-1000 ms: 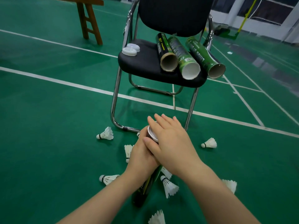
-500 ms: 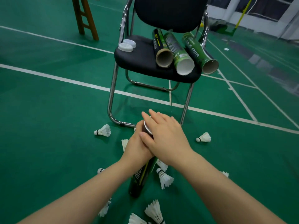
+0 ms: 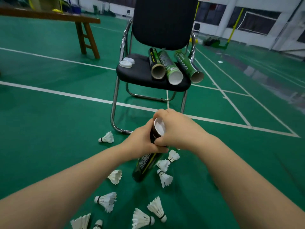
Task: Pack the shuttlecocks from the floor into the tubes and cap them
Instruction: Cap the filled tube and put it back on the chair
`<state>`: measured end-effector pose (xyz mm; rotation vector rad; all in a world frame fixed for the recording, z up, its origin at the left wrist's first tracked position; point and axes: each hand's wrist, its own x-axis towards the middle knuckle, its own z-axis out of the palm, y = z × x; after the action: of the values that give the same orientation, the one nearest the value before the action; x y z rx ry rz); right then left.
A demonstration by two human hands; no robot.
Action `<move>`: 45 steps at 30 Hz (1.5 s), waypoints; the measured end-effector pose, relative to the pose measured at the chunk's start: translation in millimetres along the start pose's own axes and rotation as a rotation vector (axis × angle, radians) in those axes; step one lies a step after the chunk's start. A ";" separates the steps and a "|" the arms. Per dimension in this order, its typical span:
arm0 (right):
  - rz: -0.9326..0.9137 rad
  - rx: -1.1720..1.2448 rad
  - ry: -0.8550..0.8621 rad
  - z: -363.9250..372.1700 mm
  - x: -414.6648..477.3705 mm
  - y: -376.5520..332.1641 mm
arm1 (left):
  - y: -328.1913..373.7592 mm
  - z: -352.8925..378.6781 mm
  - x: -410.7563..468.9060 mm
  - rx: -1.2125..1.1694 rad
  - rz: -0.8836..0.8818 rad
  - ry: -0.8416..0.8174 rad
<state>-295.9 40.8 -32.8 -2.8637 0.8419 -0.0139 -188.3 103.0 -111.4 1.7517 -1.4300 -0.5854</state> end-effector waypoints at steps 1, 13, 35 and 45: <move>-0.008 0.003 0.059 -11.5 -7.4 -2.1 | 12.3 -9.9 0.8 0.040 0.046 -0.014; -0.184 0.269 0.932 -73.1 -7.2 -6.8 | 128.9 -128.5 42.7 0.769 0.510 0.156; 0.015 0.178 1.287 -18.0 191.2 184.5 | 58.7 -47.8 319.8 0.759 0.869 0.226; 0.119 0.254 1.277 25.2 232.9 208.9 | 11.1 -31.3 358.2 0.921 0.766 0.143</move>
<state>-210.7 -254.3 -97.7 -2.2868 1.0061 -1.8772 -78.3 -232.0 -39.9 1.5867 -2.2635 0.6962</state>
